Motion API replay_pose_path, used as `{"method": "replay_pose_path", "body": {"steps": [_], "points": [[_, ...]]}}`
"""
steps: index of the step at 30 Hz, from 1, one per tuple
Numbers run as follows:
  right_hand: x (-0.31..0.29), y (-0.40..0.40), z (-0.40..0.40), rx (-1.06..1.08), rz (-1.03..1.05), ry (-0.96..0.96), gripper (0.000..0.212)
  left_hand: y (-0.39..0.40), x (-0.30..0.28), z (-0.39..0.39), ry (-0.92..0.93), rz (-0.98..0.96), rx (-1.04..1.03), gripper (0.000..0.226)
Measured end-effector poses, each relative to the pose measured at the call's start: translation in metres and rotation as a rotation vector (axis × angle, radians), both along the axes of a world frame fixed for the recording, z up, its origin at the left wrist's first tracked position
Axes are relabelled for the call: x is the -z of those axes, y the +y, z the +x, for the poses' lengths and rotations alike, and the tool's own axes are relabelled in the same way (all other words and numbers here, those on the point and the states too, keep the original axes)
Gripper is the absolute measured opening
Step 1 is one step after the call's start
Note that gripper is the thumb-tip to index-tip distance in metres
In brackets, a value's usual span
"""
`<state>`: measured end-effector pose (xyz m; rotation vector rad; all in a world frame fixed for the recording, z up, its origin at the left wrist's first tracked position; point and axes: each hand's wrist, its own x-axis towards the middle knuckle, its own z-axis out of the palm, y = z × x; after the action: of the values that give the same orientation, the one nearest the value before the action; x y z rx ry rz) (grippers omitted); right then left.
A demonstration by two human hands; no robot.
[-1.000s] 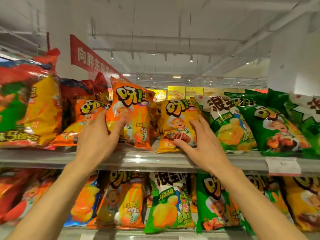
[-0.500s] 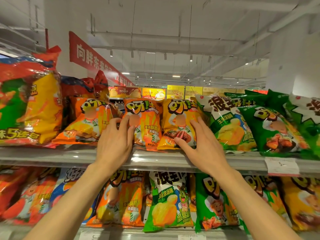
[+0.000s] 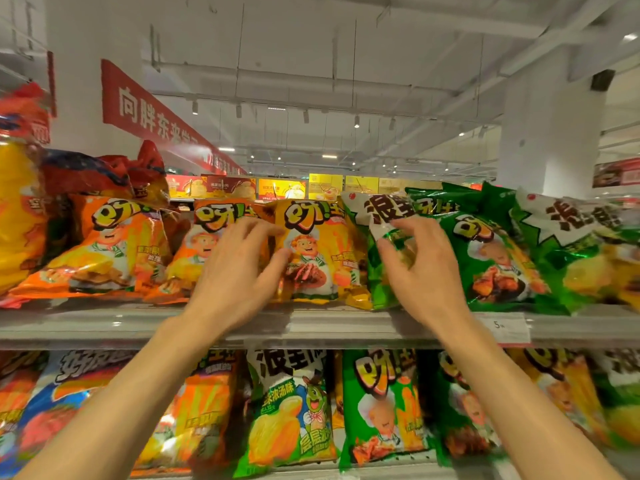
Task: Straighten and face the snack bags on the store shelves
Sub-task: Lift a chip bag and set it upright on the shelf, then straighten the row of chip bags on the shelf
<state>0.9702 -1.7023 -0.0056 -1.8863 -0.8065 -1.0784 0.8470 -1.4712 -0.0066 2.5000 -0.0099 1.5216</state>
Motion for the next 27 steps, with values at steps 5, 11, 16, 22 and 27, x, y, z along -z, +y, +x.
{"method": "replay_pose_path", "body": {"steps": [5,11,16,22,27], "points": [[-0.012,-0.037,0.034,0.292,-0.205,0.300,0.077,-0.027,-0.004,0.038,0.071,0.060,-0.010,0.043],[-0.016,-0.039,0.052,0.082,-0.212,0.584,0.095,-0.019,0.011,0.052,0.039,0.082,-0.009,0.057],[-0.022,-0.051,0.065,-0.142,-0.064,0.708,0.063,-0.017,0.013,0.055,0.033,0.074,0.002,0.060],[-0.020,-0.048,0.069,-0.212,0.038,0.640,0.081,-0.018,0.014,0.055,0.025,0.063,0.007,0.059],[-0.026,-0.044,0.061,-0.261,0.118,0.575,0.085,-0.018,0.013,0.054,0.015,0.024,0.038,0.051]]}}
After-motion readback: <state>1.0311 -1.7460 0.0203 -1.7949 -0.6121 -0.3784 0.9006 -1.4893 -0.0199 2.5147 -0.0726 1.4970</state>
